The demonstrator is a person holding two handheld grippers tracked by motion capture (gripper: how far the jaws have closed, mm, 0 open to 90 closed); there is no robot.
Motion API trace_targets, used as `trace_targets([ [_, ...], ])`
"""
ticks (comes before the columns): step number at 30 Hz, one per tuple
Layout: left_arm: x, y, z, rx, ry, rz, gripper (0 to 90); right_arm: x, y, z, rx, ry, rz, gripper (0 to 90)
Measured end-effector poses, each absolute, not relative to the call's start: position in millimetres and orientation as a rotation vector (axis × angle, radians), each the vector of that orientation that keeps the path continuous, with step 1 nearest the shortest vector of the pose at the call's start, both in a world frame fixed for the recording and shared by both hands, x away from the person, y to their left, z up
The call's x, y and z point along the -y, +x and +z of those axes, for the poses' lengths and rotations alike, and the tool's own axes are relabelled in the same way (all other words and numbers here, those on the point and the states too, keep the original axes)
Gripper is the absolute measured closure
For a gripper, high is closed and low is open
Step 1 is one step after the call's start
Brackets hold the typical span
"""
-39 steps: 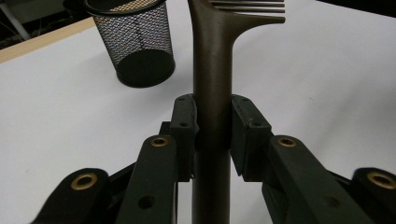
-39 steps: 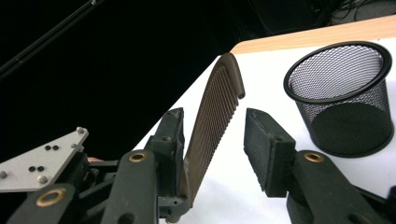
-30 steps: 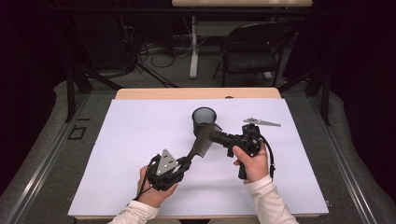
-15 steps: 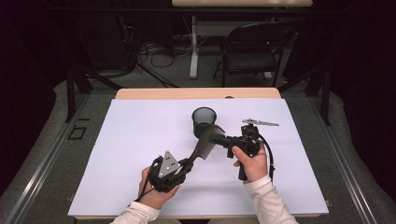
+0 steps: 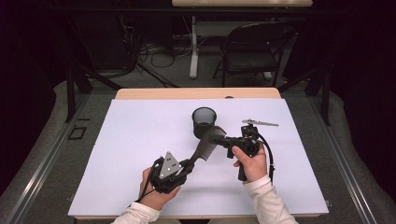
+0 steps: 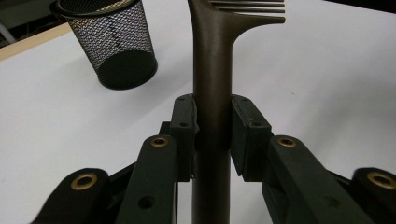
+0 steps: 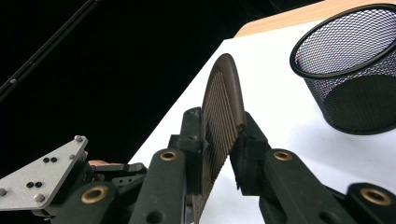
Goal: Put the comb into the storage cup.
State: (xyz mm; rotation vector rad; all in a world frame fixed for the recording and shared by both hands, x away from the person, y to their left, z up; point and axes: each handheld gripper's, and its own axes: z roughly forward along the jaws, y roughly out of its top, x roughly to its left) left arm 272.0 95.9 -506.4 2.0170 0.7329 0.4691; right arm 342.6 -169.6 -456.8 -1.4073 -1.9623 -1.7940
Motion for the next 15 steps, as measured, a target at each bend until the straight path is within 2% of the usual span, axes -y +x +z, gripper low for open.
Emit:
trace_targets([
  [15,-94.8,271.2,-507.0,-0.729,2.021,0.468,72.8,172.0,345.0,-460.9,1.898,-1.412,-1.782,80.8],
])
